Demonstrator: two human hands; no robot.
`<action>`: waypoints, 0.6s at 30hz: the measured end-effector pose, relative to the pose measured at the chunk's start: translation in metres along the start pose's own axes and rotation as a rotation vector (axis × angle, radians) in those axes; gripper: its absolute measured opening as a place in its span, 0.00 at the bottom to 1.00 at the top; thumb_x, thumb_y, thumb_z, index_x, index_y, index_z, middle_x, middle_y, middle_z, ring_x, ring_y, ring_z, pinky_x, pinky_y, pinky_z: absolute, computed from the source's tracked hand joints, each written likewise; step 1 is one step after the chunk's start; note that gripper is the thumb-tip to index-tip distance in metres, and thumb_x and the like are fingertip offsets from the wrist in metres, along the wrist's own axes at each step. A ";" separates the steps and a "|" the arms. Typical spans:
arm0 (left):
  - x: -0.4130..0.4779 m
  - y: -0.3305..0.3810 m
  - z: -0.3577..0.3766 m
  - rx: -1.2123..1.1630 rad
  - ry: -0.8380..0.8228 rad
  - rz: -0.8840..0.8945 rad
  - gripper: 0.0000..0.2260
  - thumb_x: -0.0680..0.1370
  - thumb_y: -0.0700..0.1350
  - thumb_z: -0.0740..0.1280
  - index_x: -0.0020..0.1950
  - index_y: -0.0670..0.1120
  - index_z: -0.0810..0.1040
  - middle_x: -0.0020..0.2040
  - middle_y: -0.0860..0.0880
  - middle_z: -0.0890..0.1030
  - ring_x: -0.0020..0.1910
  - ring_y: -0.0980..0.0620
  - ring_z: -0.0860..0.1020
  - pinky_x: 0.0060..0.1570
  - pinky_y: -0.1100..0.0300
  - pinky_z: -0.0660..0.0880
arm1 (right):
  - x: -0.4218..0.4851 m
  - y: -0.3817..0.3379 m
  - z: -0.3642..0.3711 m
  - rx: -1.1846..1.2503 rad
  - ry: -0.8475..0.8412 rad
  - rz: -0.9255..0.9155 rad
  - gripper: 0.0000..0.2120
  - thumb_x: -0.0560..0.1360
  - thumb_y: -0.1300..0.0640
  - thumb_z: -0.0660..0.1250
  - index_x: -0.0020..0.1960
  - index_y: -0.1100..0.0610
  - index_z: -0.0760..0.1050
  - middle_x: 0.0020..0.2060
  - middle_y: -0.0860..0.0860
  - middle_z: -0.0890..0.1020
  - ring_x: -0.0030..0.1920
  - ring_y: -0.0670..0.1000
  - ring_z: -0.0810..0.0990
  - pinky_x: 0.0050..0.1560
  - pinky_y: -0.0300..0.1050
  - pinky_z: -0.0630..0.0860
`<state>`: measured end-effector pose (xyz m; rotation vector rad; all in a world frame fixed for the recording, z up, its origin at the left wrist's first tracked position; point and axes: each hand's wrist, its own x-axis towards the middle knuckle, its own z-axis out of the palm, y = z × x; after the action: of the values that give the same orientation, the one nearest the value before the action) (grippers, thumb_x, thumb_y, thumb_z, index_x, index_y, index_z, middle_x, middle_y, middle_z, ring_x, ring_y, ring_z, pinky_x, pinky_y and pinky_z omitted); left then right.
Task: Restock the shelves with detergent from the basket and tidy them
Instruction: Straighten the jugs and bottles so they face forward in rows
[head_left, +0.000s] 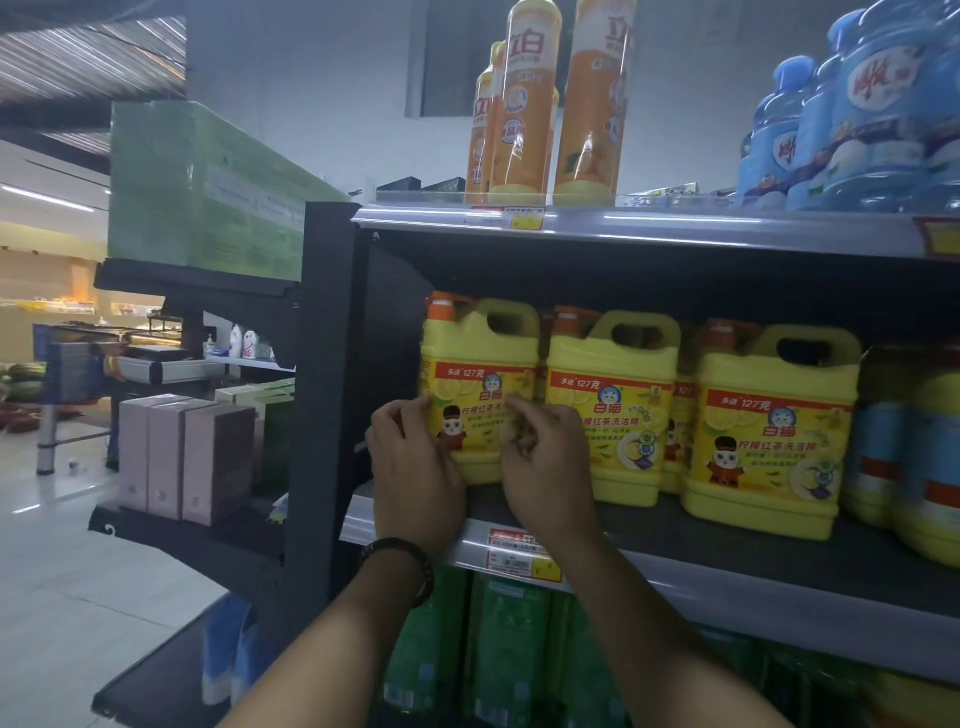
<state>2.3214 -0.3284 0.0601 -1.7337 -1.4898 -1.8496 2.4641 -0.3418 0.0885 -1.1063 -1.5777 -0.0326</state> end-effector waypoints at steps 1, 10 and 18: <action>0.000 0.000 0.000 0.010 -0.003 -0.027 0.26 0.77 0.34 0.67 0.75 0.42 0.70 0.66 0.44 0.69 0.64 0.43 0.69 0.66 0.47 0.73 | 0.001 0.000 0.001 -0.018 -0.015 0.023 0.25 0.80 0.58 0.69 0.76 0.47 0.75 0.60 0.47 0.71 0.58 0.47 0.76 0.62 0.42 0.76; 0.000 0.002 0.005 0.001 -0.199 -0.091 0.29 0.80 0.48 0.61 0.81 0.48 0.60 0.71 0.43 0.77 0.64 0.43 0.78 0.64 0.43 0.76 | 0.003 -0.003 0.006 -0.115 -0.135 0.058 0.32 0.75 0.54 0.67 0.80 0.47 0.69 0.73 0.47 0.77 0.72 0.51 0.75 0.72 0.54 0.75; 0.004 0.003 0.004 0.314 -0.243 -0.023 0.36 0.78 0.58 0.60 0.83 0.44 0.57 0.71 0.42 0.67 0.64 0.41 0.71 0.63 0.45 0.74 | 0.000 -0.010 0.000 -0.060 -0.207 0.082 0.33 0.75 0.58 0.65 0.80 0.50 0.70 0.74 0.48 0.77 0.71 0.53 0.76 0.74 0.54 0.74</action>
<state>2.3254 -0.3253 0.0640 -1.8372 -1.7823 -1.3577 2.4579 -0.3472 0.0937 -1.2524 -1.7224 0.0926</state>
